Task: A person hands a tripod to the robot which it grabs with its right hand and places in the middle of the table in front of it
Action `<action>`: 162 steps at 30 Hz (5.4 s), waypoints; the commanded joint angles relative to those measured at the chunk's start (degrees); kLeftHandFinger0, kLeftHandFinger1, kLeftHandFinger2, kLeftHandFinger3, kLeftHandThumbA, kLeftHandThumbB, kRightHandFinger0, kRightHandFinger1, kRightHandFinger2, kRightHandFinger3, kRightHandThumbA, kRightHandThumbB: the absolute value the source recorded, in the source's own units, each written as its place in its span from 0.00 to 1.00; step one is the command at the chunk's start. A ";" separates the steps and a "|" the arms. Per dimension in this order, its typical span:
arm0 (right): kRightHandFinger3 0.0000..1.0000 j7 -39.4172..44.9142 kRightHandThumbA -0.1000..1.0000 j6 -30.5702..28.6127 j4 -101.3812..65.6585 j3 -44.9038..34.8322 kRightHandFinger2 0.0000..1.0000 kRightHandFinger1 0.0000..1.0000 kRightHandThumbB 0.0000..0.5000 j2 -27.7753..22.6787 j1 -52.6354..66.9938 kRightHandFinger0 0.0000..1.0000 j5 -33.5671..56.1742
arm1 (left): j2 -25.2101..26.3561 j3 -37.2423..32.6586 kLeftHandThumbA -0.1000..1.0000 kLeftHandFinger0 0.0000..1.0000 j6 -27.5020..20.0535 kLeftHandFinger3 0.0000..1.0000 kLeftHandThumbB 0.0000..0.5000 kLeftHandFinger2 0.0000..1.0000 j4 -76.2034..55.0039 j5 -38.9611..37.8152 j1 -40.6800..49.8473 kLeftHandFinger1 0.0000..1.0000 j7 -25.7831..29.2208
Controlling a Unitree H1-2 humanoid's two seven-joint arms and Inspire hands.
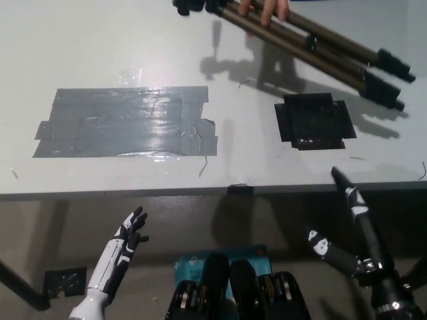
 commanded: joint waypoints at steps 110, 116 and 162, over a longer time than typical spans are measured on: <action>0.98 -35.11 0.00 -11.99 68.57 22.73 0.99 0.51 0.47 -9.13 -55.40 0.04 -34.55 | 0.55 -0.99 1.00 0.84 -3.97 1.00 0.52 1.00 -2.28 0.27 5.33 0.94 -0.85; 1.00 -15.01 0.38 -9.70 64.26 20.66 1.00 1.00 0.75 -10.66 -53.21 1.00 -28.23 | 0.66 -0.89 1.00 0.84 -3.84 1.00 0.54 1.00 -2.63 0.40 5.24 0.94 -1.18; 1.00 17.06 0.98 18.18 -26.62 -8.06 1.00 1.00 1.00 -31.62 -33.71 1.00 50.68 | 1.50 -1.28 1.00 0.75 -2.55 1.00 0.49 1.00 -3.17 0.65 -0.14 0.87 -2.36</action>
